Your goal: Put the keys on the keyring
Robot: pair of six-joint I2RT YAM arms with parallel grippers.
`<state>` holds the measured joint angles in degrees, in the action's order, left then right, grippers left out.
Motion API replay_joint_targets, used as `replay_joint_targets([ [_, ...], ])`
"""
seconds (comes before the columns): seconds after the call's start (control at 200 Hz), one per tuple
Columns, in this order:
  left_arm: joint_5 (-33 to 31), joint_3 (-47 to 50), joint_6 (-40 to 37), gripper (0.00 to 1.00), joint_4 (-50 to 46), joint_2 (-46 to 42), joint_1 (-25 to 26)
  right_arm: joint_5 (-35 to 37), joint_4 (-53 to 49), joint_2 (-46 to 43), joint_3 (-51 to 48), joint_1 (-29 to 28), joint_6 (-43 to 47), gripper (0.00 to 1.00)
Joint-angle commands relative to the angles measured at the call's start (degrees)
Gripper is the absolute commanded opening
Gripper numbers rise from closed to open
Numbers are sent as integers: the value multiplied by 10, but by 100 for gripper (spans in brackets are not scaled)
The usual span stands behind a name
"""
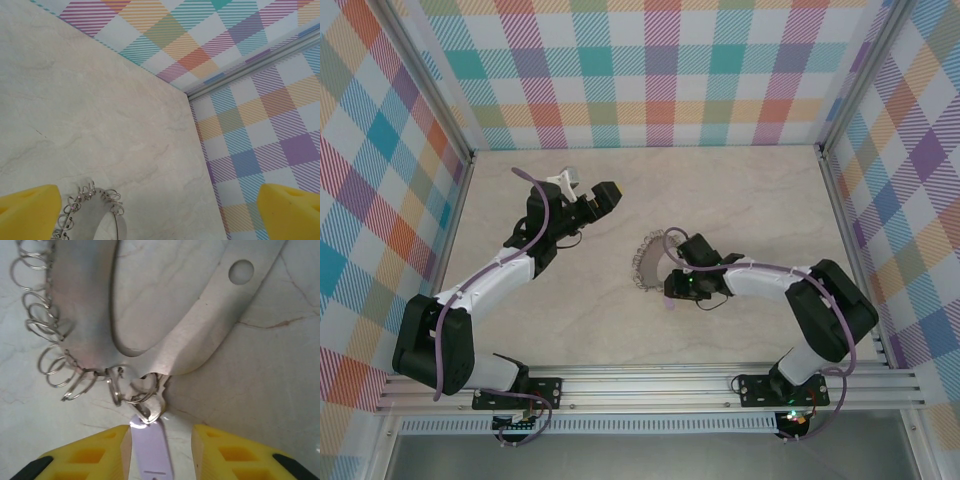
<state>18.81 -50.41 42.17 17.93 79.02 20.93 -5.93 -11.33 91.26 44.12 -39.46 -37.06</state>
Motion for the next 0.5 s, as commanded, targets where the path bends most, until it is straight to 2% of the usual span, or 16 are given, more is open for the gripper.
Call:
replay_joint_targets([
  [0.0,-2,-16,-15,100,1,0,4,5,10,13,24,-4,5,36],
  [0.39,-1,-15,-15,100,7,8,4,7,7,69,58,-15,14,35],
  [0.495,-1,-14,-16,100,7,7,3,9,6,81,62,-20,12,27],
])
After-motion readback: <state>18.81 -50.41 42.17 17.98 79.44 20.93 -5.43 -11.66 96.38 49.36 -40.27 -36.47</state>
